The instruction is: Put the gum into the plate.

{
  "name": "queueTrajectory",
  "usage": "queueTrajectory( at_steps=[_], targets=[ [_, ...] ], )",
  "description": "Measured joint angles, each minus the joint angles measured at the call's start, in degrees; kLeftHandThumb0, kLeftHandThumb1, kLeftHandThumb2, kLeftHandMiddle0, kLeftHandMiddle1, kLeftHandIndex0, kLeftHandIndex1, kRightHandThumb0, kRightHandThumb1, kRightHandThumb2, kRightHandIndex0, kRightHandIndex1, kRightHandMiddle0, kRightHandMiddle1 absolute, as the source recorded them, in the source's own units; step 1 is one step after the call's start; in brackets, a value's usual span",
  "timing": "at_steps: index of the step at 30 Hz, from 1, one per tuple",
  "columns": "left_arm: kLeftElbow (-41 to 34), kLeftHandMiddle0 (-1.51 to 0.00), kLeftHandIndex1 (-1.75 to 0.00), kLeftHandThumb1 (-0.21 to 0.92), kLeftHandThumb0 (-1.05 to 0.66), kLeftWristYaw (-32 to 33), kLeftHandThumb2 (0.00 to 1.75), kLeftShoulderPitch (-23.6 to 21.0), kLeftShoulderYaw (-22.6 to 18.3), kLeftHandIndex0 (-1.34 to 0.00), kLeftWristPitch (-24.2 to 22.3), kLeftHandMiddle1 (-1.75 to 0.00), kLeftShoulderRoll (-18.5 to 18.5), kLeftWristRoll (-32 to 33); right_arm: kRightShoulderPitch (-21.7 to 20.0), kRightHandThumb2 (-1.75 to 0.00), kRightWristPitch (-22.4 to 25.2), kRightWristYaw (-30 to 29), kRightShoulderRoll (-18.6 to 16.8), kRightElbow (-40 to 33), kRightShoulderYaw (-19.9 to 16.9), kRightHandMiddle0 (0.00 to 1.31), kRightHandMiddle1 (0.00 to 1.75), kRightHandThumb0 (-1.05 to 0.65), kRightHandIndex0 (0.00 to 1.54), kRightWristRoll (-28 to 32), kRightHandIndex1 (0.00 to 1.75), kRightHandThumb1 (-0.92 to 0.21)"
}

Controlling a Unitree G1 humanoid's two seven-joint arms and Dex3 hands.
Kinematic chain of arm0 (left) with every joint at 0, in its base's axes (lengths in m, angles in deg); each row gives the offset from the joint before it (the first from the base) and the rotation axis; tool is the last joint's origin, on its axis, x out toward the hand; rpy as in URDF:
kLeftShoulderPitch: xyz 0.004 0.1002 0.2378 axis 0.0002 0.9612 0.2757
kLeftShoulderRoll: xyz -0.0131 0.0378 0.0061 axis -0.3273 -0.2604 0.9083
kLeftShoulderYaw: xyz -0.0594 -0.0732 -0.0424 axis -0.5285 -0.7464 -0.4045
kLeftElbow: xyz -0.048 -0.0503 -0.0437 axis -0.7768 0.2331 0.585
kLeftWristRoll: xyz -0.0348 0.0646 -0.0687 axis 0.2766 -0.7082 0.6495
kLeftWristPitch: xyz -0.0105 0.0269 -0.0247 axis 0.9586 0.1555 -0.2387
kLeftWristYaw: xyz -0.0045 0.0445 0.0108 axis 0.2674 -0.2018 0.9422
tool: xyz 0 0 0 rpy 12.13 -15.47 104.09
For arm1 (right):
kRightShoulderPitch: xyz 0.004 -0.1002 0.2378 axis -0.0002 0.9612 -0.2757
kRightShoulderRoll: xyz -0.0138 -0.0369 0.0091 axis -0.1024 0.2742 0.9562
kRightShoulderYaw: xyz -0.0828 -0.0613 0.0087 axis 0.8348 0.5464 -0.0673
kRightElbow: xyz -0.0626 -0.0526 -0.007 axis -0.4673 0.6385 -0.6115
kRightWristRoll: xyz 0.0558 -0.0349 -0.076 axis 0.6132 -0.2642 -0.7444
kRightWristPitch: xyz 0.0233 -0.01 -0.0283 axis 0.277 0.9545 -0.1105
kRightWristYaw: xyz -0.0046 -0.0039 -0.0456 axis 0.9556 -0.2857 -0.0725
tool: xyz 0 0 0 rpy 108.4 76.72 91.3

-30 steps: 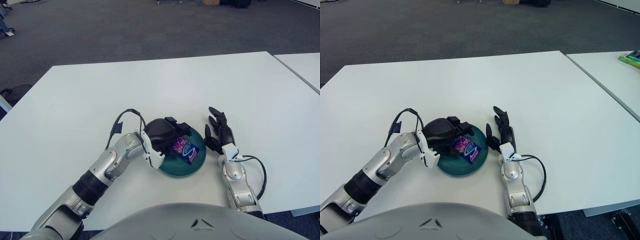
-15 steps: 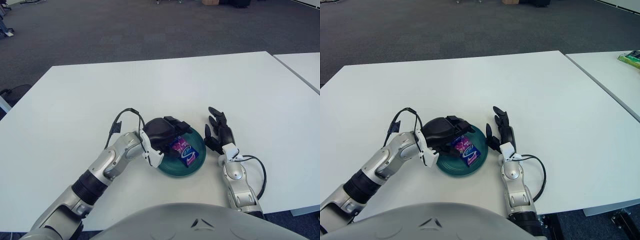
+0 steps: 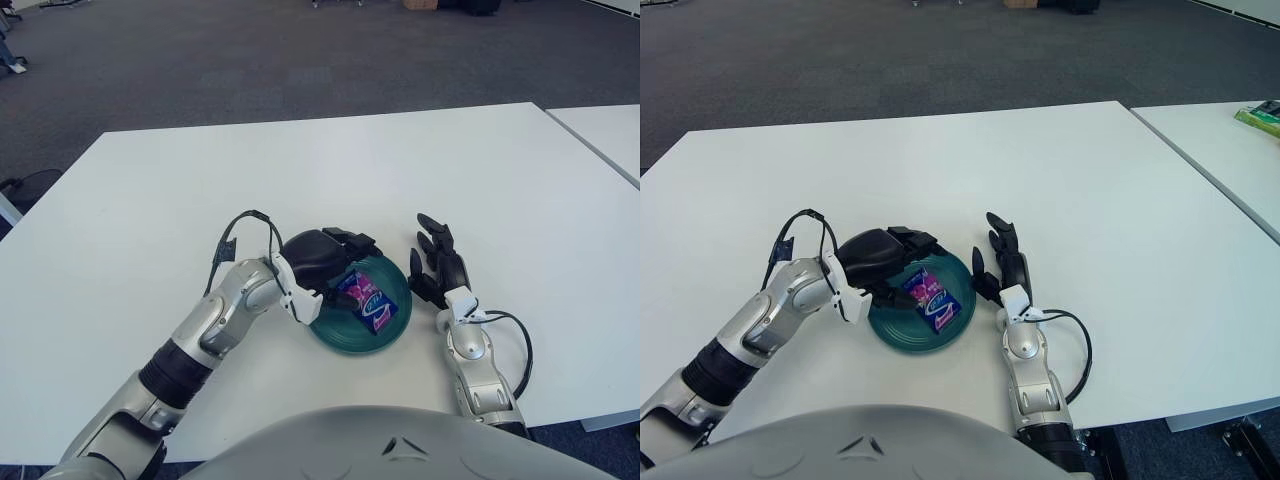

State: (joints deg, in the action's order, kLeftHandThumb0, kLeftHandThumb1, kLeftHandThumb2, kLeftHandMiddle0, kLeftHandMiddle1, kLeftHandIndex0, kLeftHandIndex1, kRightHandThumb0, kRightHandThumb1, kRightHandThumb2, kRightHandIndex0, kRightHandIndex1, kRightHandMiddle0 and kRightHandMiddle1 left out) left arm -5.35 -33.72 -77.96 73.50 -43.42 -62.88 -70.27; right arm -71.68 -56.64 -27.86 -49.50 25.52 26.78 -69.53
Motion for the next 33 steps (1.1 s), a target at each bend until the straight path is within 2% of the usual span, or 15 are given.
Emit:
queueTrajectory(
  at_steps=[5, 7, 9, 12, 16, 17, 20, 24, 28, 33],
  targets=[
    [-1.6, -0.44, -0.84, 0.92, -1.05, 2.8, 0.70, 5.1, -4.9, -0.06, -3.2, -0.08, 3.7, 7.5, 0.3, -0.84, 0.1, 0.0, 0.1, -0.4, 0.3, 0.00, 0.55, -0.63, 0.35, -0.2, 0.01, -0.92],
    [-2.6, -0.43, -0.83, 0.92, -1.05, 5.1, 0.71, 7.8, -7.3, -0.03, -6.3, -0.07, 6.4, 10.5, 0.4, -0.84, 0.0, -0.2, 0.1, -0.5, 0.5, 0.00, 0.55, -0.64, 0.35, -0.3, 0.01, -0.92],
    [-3.3, -0.41, -0.78, 0.92, -1.04, 7.9, 0.72, 10.2, -9.6, -0.02, -10.3, -0.05, 10.1, 12.9, 0.6, -0.84, -0.1, -0.4, 0.0, -0.5, 0.6, 0.00, 0.55, -0.64, 0.35, -0.5, 0.01, -0.92],
    [-3.3, -0.39, -0.69, 0.92, -1.03, 14.1, 0.77, 13.5, -14.1, 0.00, -16.4, -0.04, 17.9, 17.7, 0.8, -0.84, -0.1, -1.3, -0.1, -0.5, 0.6, 0.00, 0.57, -0.66, 0.36, -1.0, 0.01, -0.92],
    [-1.0, -0.39, -0.61, 0.92, -1.01, 21.8, 0.86, 15.0, -21.5, 0.00, -22.7, -0.03, 27.8, 26.6, 1.0, -0.83, 0.0, -2.1, -0.4, -0.5, 0.7, 0.00, 0.59, -0.67, 0.36, -1.7, 0.01, -0.92],
    [-0.4, -0.40, -0.60, 0.92, -1.01, 23.7, 0.87, 15.2, -22.8, 0.00, -24.1, -0.03, 29.2, 29.0, 1.1, -0.83, 0.1, -2.3, -0.4, -0.7, 0.7, 0.00, 0.60, -0.67, 0.36, -1.9, 0.01, -0.92],
    [0.9, -0.43, -0.62, 0.92, -0.99, 26.4, 0.93, 16.3, -26.6, -0.01, -26.8, -0.04, 29.5, 33.8, 1.3, -0.82, 0.4, -2.4, -0.5, -0.9, 1.0, 0.00, 0.60, -0.68, 0.36, -2.3, 0.00, -0.92],
    [1.3, -0.48, -0.70, 0.92, -0.99, 28.4, 0.94, 17.4, -28.9, -0.07, -28.3, -0.05, 29.7, 38.7, 1.8, -0.83, 0.8, -2.8, -0.4, -1.5, 1.1, 0.00, 0.60, -0.69, 0.36, -2.8, 0.00, -0.92],
    [0.3, -0.58, -0.76, 0.92, -0.95, 28.2, 0.96, 18.6, -29.2, -0.19, -28.3, -0.09, 29.6, 43.0, 2.2, -0.83, 1.6, -3.2, -0.2, -2.4, 1.9, 0.00, 0.59, -0.72, 0.34, -4.6, 0.00, -0.92],
    [-0.8, -0.64, -0.78, 0.92, -0.93, 27.0, 0.98, 21.0, -28.5, -0.24, -26.9, -0.11, 29.4, 44.9, 3.3, -0.81, 2.7, -3.1, 0.1, -4.2, 2.9, 0.00, 0.57, -0.74, 0.31, -6.0, 0.00, -0.92]
  ],
)
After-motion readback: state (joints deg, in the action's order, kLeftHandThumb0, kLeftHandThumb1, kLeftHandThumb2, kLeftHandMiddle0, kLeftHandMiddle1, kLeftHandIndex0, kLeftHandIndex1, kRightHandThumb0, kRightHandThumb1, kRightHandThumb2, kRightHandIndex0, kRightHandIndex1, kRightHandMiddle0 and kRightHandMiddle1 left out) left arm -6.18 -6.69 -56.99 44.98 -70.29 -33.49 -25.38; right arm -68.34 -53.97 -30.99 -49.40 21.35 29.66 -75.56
